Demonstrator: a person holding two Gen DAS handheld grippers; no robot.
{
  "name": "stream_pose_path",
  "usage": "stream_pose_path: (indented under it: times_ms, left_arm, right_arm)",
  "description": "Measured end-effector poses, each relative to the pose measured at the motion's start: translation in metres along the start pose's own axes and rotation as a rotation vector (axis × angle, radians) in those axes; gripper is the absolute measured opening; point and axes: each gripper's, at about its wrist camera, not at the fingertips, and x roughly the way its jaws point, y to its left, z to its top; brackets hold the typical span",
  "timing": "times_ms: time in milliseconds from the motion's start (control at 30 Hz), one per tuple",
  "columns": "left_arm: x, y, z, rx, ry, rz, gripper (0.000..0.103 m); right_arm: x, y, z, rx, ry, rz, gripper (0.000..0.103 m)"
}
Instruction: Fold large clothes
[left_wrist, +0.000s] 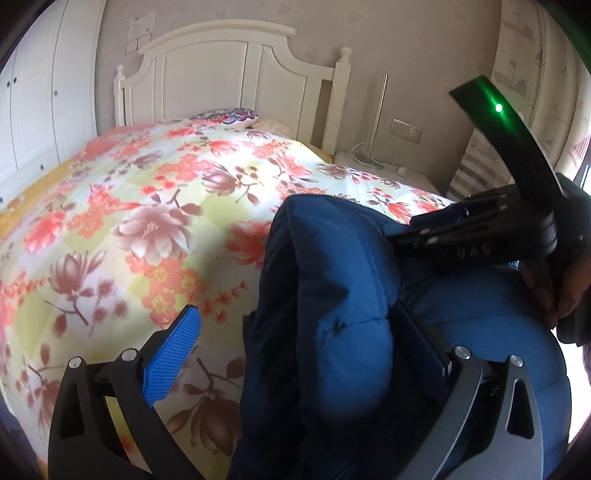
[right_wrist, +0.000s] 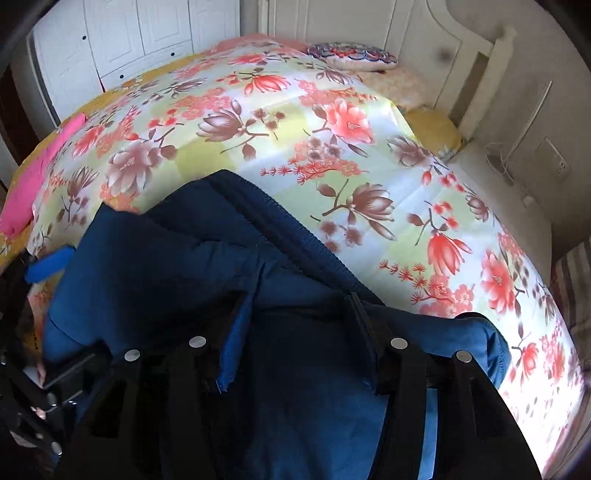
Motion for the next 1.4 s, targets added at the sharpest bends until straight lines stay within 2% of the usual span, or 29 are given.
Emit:
stream_pose_path:
  times_ms: [100,200,267,333,400,433,533,667,767,833,900,967,1000,1067,1133,1167,1200,1300,1400]
  left_arm:
    - [-0.001,0.001,-0.001,-0.002,-0.007,-0.005,0.101]
    - [-0.002,0.001,-0.002,-0.002,-0.007,-0.006,0.101]
    - [-0.002,0.002,-0.002,-0.005,-0.005,-0.009,0.101]
    - [-0.002,0.001,-0.002,-0.002,-0.007,-0.005,0.101]
    - [-0.001,0.0,-0.002,0.003,0.001,0.017,0.101]
    - [0.0,0.001,-0.003,0.0,0.007,0.029,0.101]
    - [0.002,0.008,-0.003,-0.031,0.024,-0.013,0.101]
    - [-0.001,0.005,-0.004,-0.017,0.015,-0.009,0.101]
    - [-0.001,0.005,-0.005,-0.018,0.012,-0.01,0.101]
    - [-0.001,0.005,-0.005,-0.023,0.014,-0.015,0.101]
    - [-0.001,0.005,-0.005,-0.024,0.013,-0.016,0.101]
    - [-0.002,0.005,-0.005,-0.023,0.013,-0.013,0.101]
    - [-0.002,0.004,-0.005,-0.022,0.015,-0.011,0.101]
    - [-0.004,0.004,-0.005,-0.018,0.028,-0.013,0.101]
    - [-0.003,0.011,-0.004,-0.046,0.067,-0.057,0.101]
    - [-0.001,0.018,-0.005,-0.076,0.094,-0.095,0.101]
    - [0.004,0.027,-0.005,-0.124,0.134,-0.153,0.101]
    - [0.016,0.049,-0.011,-0.249,0.246,-0.304,0.101]
    - [0.019,0.063,-0.02,-0.332,0.301,-0.406,0.101]
  right_arm:
    - [-0.024,0.013,0.008,-0.066,-0.053,-0.077,0.051]
    - [-0.047,0.021,0.017,-0.049,-0.165,-0.019,0.051]
    - [-0.047,0.031,0.02,-0.073,-0.179,0.009,0.051]
    - [-0.024,0.048,0.023,-0.121,-0.105,0.014,0.051]
    - [0.023,0.065,0.019,-0.184,0.028,-0.073,0.057]
    - [0.032,0.067,0.017,-0.181,0.043,-0.074,0.058]
    - [0.036,0.056,0.021,-0.123,0.053,-0.074,0.063]
    - [0.01,0.046,0.013,-0.074,-0.02,-0.049,0.064]
    - [-0.033,0.036,0.001,-0.013,-0.142,-0.005,0.066]
    - [-0.066,0.024,-0.012,0.039,-0.232,-0.005,0.069]
    - [-0.082,0.012,-0.026,0.071,-0.274,-0.055,0.071]
    - [-0.078,-0.002,-0.042,0.106,-0.247,-0.166,0.072]
    - [-0.072,-0.011,-0.05,0.147,-0.223,-0.174,0.072]
    - [-0.061,-0.036,-0.079,0.304,-0.194,-0.064,0.072]
    - [-0.062,-0.047,-0.108,0.412,-0.226,0.041,0.075]
    - [-0.066,-0.05,-0.124,0.453,-0.254,0.09,0.089]
    - [-0.068,-0.052,-0.143,0.503,-0.262,0.144,0.093]
    - [-0.065,-0.045,-0.184,0.576,-0.25,0.308,0.094]
    - [-0.061,-0.034,-0.212,0.618,-0.26,0.451,0.096]
